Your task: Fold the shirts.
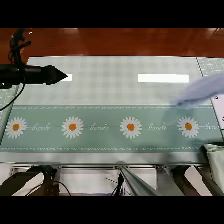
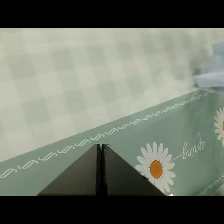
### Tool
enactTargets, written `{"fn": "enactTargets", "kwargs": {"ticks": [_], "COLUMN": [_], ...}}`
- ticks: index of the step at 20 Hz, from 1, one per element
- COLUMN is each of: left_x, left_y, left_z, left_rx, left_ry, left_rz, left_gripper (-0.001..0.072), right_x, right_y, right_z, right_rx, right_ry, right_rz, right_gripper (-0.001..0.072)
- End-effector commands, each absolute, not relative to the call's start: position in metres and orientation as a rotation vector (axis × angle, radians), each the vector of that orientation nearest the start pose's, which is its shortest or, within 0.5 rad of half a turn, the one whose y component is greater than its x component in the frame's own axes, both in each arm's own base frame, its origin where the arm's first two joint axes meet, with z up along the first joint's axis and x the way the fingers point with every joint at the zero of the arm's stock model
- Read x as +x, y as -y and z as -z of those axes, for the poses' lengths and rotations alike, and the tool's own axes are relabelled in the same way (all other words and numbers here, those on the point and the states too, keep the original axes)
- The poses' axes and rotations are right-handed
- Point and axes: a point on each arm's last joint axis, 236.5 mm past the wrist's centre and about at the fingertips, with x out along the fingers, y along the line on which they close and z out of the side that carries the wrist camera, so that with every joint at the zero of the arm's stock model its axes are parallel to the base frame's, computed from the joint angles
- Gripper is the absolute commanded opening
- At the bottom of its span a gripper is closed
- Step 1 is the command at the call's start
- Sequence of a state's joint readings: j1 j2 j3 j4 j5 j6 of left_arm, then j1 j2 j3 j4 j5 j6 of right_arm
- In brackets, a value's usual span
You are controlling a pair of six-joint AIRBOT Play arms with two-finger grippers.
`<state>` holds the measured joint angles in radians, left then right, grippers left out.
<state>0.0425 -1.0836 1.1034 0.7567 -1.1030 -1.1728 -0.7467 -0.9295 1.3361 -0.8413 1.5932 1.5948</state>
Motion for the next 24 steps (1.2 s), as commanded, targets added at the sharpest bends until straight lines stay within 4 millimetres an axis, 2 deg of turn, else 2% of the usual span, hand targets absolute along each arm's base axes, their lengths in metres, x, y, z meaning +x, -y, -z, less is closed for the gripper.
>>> {"fn": "enactTargets", "kwargs": {"ticks": [1, 4, 8, 10, 13, 19, 24], "left_x": [0.389, 0.4, 0.42, 0.426, 0.434, 0.456, 0.46], "left_y": [0.135, 0.132, 0.125, 0.122, 0.118, 0.108, 0.105], "left_z": [-0.114, -0.101, -0.081, -0.075, -0.078, -0.097, -0.099], "left_rx": [-0.376, -0.372, -0.383, -0.389, -0.362, -0.316, -0.315], "left_ry": [-0.905, -0.908, -0.905, -0.906, -0.869, -0.761, -0.743], "left_rz": [0.591, 0.575, 0.529, 0.513, 0.505, 0.467, 0.453], "left_gripper": [0.0031, 0.0031, 0.0031, 0.0031, 0.0031, 0.0031, 0.0031], "right_x": [0.213, 0.153, 0.069, 0.048, 0.011, -0.022, -0.025], "right_y": [0.129, 0.17, 0.208, 0.213, 0.221, 0.221, 0.221], "right_z": [-0.203, -0.188, -0.181, -0.182, -0.186, -0.199, -0.2], "right_rx": [0.852, 0.866, 0.812, 0.798, 0.749, 0.667, 0.647], "right_ry": [-0.969, -1.017, -1.106, -1.13, -1.194, -1.252, -1.272], "right_rz": [0.402, 0.676, 1.053, 1.147, 1.303, 1.424, 1.416], "right_gripper": [0.0026, 0.0026, 0.0026, 0.0026, 0.0027, 0.0027, 0.0027]}}
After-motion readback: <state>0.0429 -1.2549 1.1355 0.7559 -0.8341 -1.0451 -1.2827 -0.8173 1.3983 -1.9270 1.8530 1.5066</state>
